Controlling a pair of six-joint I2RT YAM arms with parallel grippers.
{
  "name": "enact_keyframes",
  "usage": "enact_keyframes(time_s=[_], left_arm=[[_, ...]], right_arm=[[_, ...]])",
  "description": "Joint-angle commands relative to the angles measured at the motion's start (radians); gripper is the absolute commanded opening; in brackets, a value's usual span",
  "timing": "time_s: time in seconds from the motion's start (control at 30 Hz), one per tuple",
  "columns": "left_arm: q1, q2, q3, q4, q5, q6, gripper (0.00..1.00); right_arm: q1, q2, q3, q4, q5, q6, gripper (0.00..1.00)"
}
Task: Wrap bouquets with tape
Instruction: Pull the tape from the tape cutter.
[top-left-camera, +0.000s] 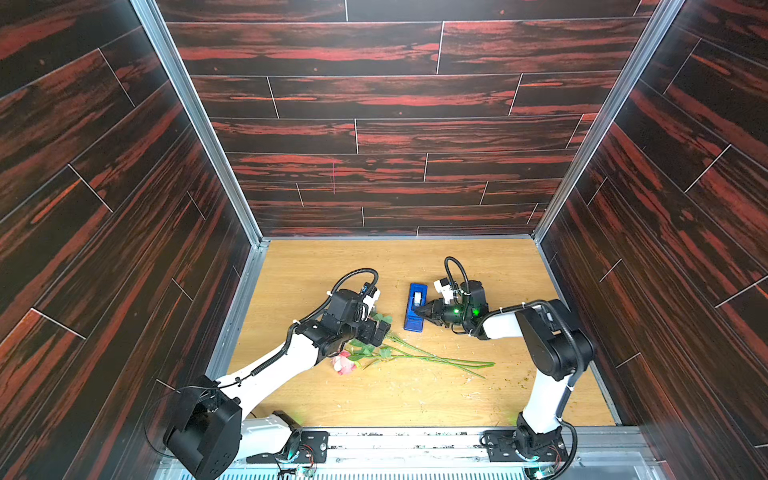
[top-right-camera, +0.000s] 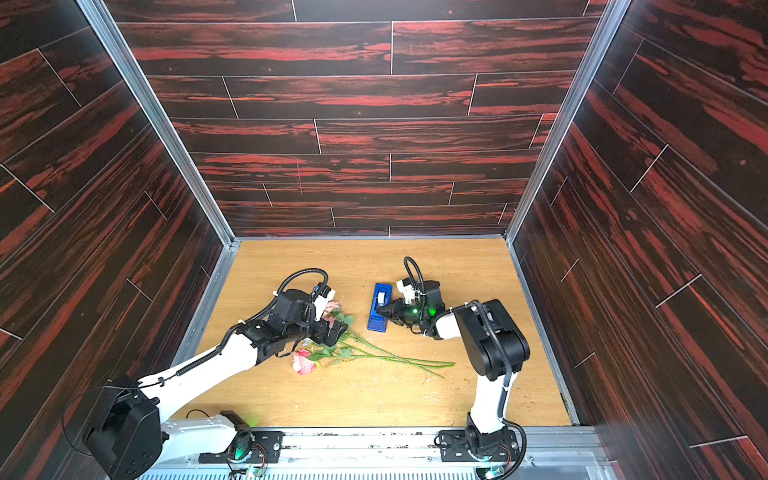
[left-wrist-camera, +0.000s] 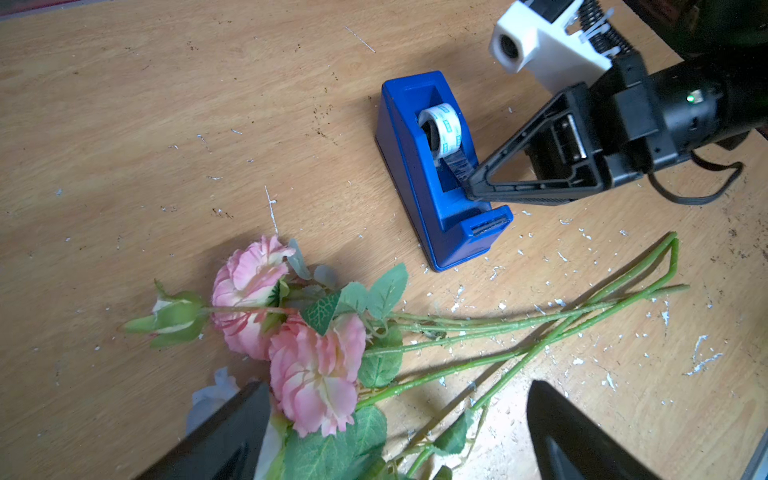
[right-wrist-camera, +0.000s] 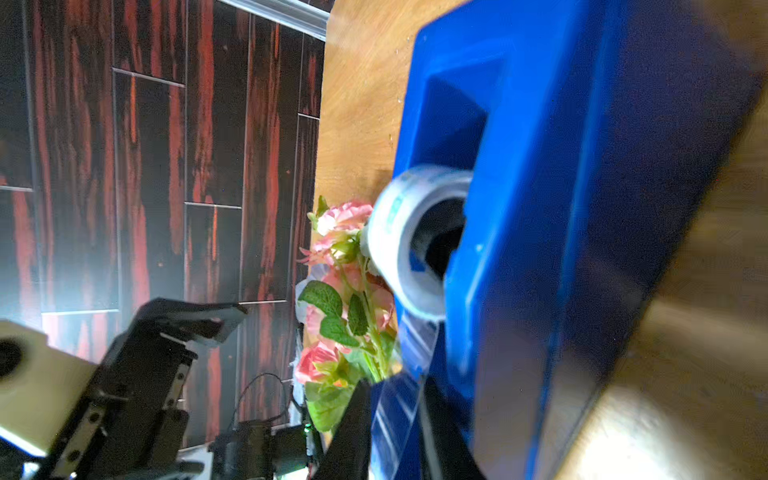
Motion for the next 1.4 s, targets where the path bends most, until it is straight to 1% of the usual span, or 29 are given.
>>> enact_keyframes(time_s=[0.0, 0.13, 0.17, 0.7, 0.83, 1.03, 1.23, 1.37], left_arm=[[-0.012, -0.002, 0.014, 0.008, -0.007, -0.001, 1.00], [-0.019, 0.005, 0.007, 0.014, -0.009, -0.007, 1.00], [-0.019, 0.006, 0.005, 0.018, -0.008, -0.008, 1.00], [-0.030, 0.042, -0.017, 0.083, 0.002, -0.049, 1.00], [-0.037, 0.064, -0.018, 0.101, -0.018, -0.056, 1.00], [-0.048, 0.199, 0.051, 0.097, -0.062, -0.062, 1.00], [-0.049, 0.360, 0.167, 0.069, -0.072, -0.074, 0.96], [-0.048, 0.417, 0.227, 0.056, -0.060, -0.078, 0.95]], right_arm=[[-0.004, 0.039, 0.030, 0.035, -0.021, 0.038, 0.15], [-0.006, 0.039, 0.045, 0.006, -0.006, 0.026, 0.01], [-0.006, 0.037, 0.045, 0.004, -0.003, 0.025, 0.00], [-0.009, -0.040, 0.065, -0.028, -0.043, -0.028, 0.00], [-0.009, -0.054, 0.064, -0.024, -0.056, -0.030, 0.00], [-0.007, -0.067, 0.077, -0.033, -0.064, -0.031, 0.00], [-0.005, -0.081, 0.079, -0.062, -0.065, -0.045, 0.00], [-0.004, -0.098, 0.078, -0.085, -0.064, -0.053, 0.00]])
